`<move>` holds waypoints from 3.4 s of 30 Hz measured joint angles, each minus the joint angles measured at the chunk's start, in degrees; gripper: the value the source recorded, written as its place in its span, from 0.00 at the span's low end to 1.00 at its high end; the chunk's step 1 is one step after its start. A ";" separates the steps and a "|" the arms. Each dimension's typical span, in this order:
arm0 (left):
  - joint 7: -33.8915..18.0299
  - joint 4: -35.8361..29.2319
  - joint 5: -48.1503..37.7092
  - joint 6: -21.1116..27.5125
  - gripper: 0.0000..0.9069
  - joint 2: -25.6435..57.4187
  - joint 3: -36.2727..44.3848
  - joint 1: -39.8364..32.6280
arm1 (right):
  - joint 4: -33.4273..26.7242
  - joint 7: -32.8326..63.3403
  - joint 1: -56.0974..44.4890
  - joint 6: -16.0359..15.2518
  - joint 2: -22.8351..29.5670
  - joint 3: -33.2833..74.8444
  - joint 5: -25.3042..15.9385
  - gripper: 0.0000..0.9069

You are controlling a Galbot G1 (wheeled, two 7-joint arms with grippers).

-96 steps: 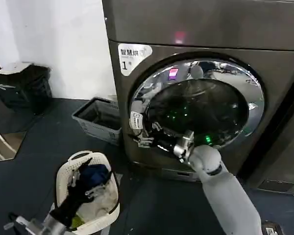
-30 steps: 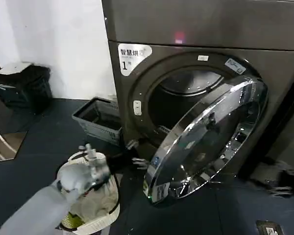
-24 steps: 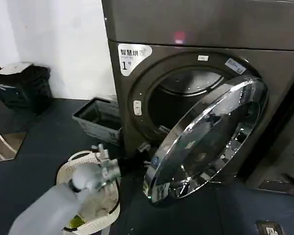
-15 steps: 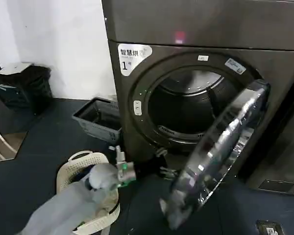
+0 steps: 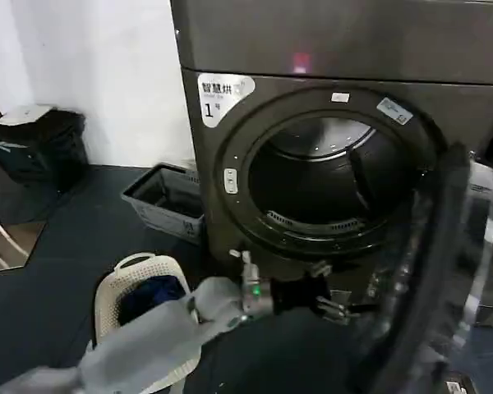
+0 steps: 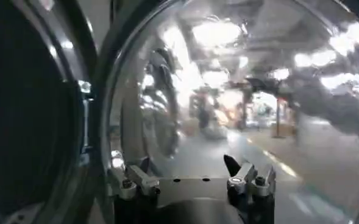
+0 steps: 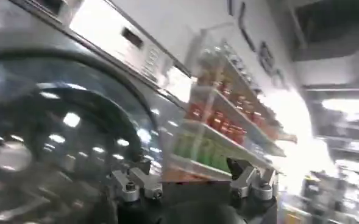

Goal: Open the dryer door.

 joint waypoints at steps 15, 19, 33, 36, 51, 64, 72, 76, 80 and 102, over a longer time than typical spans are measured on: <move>-2.65 12.91 0.06 -0.64 1.00 -13.09 7.06 -8.72 | 3.07 -1.18 -2.51 -0.05 1.01 7.33 -3.11 1.00; -2.82 15.11 0.33 -0.83 1.00 -15.97 7.54 -9.85 | 3.11 -0.90 -3.11 -0.50 0.47 9.26 -4.59 1.00; -3.64 22.62 1.05 -2.44 1.00 -24.78 7.86 -12.01 | 1.72 -2.29 -4.20 0.28 -0.28 13.23 -4.91 1.00; -3.95 22.56 1.11 -2.77 1.00 -24.66 7.83 -11.76 | 1.42 -2.58 -4.18 0.36 -0.51 13.50 -4.91 1.00; -9.83 12.55 -1.49 -20.56 1.00 -12.57 7.89 -6.87 | 0.41 -3.54 -3.16 0.59 -1.82 13.75 -5.87 1.00; -8.80 -7.34 -5.09 -18.70 1.00 13.23 3.71 -1.77 | 2.04 -3.34 -1.92 -0.32 -1.67 13.76 -7.86 1.00; -7.05 -16.48 -5.06 -14.67 1.00 30.76 2.34 -0.86 | 2.40 -3.42 -0.88 -0.76 -2.16 15.46 -9.04 1.00; -9.14 -18.00 -2.21 -9.47 1.00 37.93 2.42 -0.41 | 3.54 -4.39 -0.20 -1.60 -2.14 15.44 -9.33 1.00; -10.11 -17.00 -0.18 -5.16 1.00 43.74 1.94 1.08 | 3.65 -4.56 0.42 -1.70 -2.71 15.47 -9.77 1.00; -0.45 -13.89 15.84 10.94 1.00 65.65 -10.05 12.60 | 1.88 -5.84 2.53 -2.25 -4.71 14.89 -10.00 1.00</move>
